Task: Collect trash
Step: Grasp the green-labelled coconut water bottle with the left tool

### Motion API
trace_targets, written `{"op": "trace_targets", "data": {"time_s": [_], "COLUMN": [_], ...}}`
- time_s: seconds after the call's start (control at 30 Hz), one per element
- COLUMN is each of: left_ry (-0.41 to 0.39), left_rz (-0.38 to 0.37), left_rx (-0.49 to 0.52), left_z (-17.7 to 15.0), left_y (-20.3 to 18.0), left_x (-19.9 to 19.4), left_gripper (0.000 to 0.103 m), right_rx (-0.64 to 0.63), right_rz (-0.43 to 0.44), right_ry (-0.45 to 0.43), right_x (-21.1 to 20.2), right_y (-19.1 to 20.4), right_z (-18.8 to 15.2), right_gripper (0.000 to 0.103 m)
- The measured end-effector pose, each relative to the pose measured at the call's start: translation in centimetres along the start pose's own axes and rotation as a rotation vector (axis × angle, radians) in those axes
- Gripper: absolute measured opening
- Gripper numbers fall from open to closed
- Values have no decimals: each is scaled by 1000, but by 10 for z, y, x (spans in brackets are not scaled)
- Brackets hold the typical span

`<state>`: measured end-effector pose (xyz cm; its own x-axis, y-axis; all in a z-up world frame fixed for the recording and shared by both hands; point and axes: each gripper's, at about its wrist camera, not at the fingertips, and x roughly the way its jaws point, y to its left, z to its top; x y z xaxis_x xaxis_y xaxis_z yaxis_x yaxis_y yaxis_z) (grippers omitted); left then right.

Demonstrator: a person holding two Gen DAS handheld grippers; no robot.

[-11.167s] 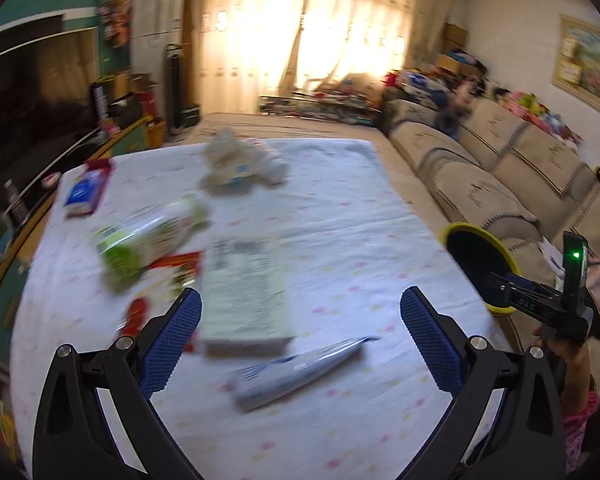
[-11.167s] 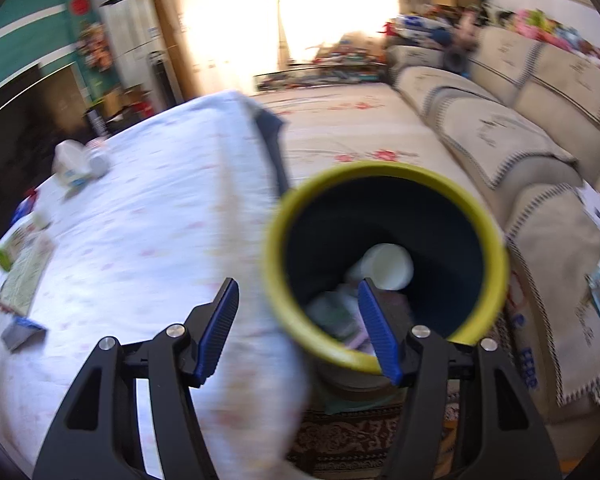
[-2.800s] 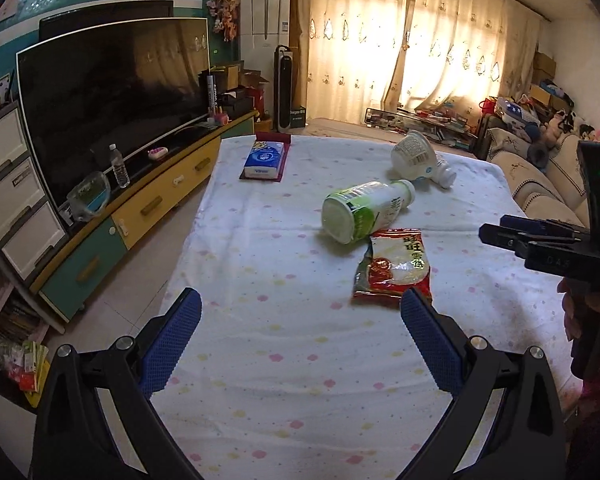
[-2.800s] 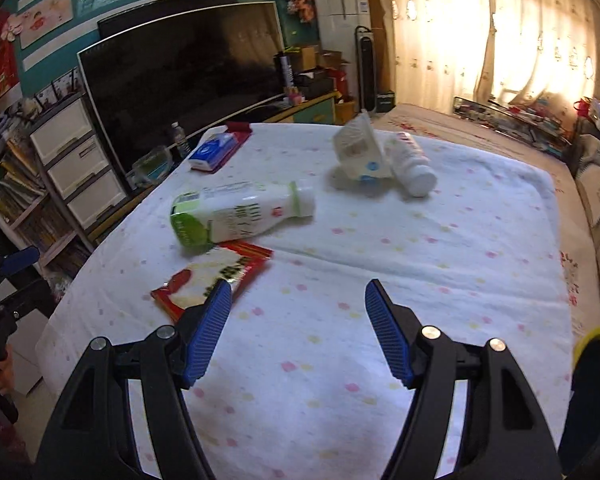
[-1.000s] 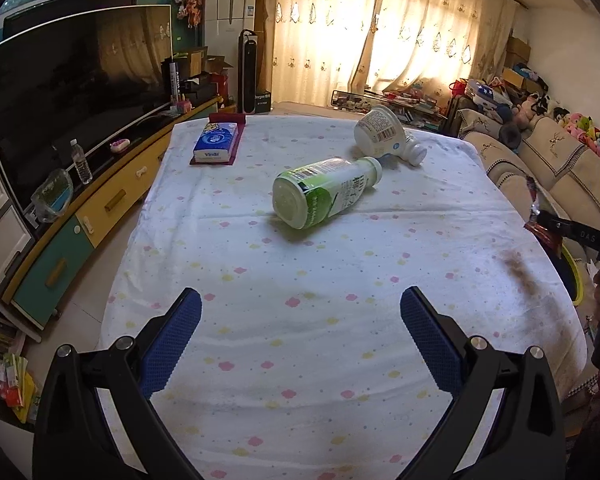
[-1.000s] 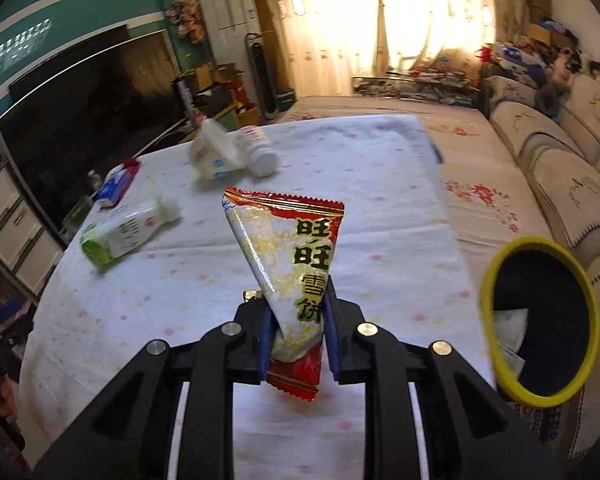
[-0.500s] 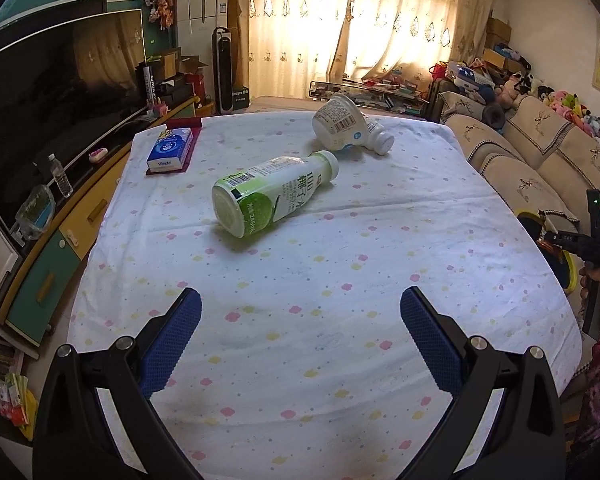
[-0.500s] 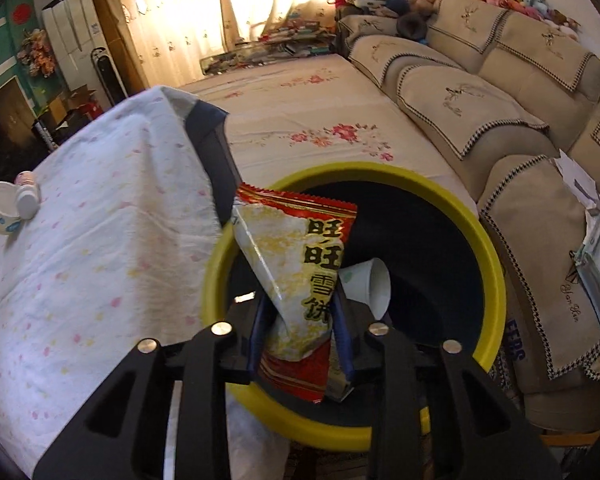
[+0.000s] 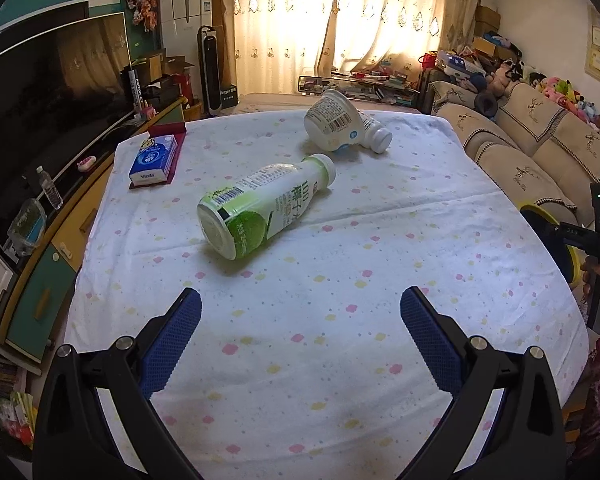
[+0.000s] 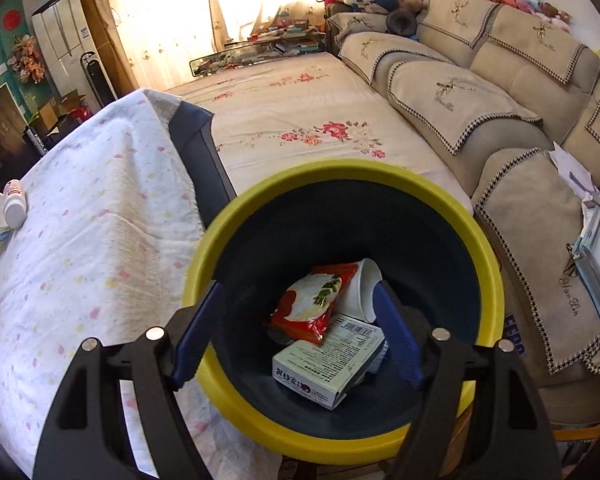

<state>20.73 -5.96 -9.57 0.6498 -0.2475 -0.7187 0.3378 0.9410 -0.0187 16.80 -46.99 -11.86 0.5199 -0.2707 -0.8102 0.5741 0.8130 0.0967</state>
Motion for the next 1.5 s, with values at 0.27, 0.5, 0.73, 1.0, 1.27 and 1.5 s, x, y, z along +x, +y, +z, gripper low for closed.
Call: {"op": "trace_targets", "data": {"time_s": [0.27, 0.5, 0.73, 1.0, 1.27, 1.5], "left_ry": [-20, 24, 83, 136, 193, 194], "left_rz": [-24, -90, -159, -163, -173, -152], "left_rx": [92, 162, 202, 261, 295, 276], "left_z": [44, 69, 76, 78, 75, 76], "left_y": [27, 42, 39, 26, 16, 12], "left_x": [38, 87, 121, 139, 152, 150], "left_gripper": [98, 98, 98, 79, 63, 51], "right_rx": [-38, -53, -71, -84, -85, -90], "right_rz": [28, 27, 36, 45, 55, 67], "right_ry": [-10, -10, 4, 9, 6, 2], "right_x": [-7, -9, -6, -2, -3, -5], "right_y": [23, 34, 44, 48, 48, 49], "right_z": [0, 0, 1, 1, 0, -2], "right_gripper": [73, 73, 73, 73, 73, 73]}}
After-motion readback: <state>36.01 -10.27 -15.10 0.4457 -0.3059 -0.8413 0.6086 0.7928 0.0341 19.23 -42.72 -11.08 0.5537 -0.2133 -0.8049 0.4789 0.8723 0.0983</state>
